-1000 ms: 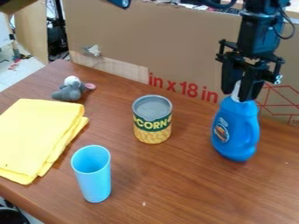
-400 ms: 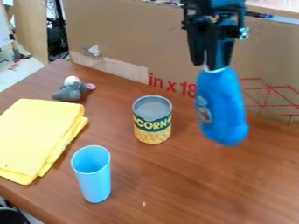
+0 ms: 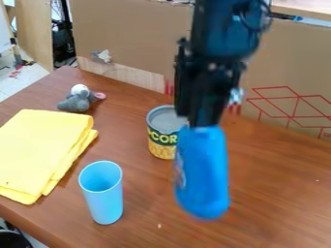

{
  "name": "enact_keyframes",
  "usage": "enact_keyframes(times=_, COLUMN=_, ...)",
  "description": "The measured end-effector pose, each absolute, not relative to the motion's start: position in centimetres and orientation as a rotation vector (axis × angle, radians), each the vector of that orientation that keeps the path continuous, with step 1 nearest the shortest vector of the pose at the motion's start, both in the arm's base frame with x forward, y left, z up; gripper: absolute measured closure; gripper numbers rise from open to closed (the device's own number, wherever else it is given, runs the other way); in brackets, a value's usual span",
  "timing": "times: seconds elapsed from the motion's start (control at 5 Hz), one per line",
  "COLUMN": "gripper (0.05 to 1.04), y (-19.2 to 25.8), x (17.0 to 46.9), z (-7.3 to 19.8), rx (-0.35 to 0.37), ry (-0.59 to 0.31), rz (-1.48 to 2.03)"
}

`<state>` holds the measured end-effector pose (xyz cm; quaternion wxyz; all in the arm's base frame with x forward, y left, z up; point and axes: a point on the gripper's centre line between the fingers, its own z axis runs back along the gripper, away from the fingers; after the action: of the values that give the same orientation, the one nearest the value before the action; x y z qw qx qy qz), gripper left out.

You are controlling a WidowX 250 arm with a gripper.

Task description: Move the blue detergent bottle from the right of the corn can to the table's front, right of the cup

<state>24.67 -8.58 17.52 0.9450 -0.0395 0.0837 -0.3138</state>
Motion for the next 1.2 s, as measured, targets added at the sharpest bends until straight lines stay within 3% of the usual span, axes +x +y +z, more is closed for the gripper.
enact_keyframes(times=0.2, gripper=0.625, y=-8.9, x=23.6, z=15.3, rx=-0.024, ry=0.194, rz=-0.654)
enact_keyframes(times=0.4, gripper=0.625, y=-9.3, x=23.3, z=13.4, rx=-0.052, ry=0.172, rz=-0.702)
enact_keyframes(times=0.6, gripper=0.625, y=-9.5, x=23.4, z=13.4, rx=-0.133, ry=0.162, rz=-0.731)
enact_keyframes(times=0.8, gripper=0.625, y=-9.4, x=23.0, z=13.5, rx=-0.149, ry=0.183, rz=-0.74)
enact_keyframes(times=1.2, gripper=0.625, y=-9.6, x=21.2, z=12.5, rx=-0.115, ry=0.226, rz=-0.776)
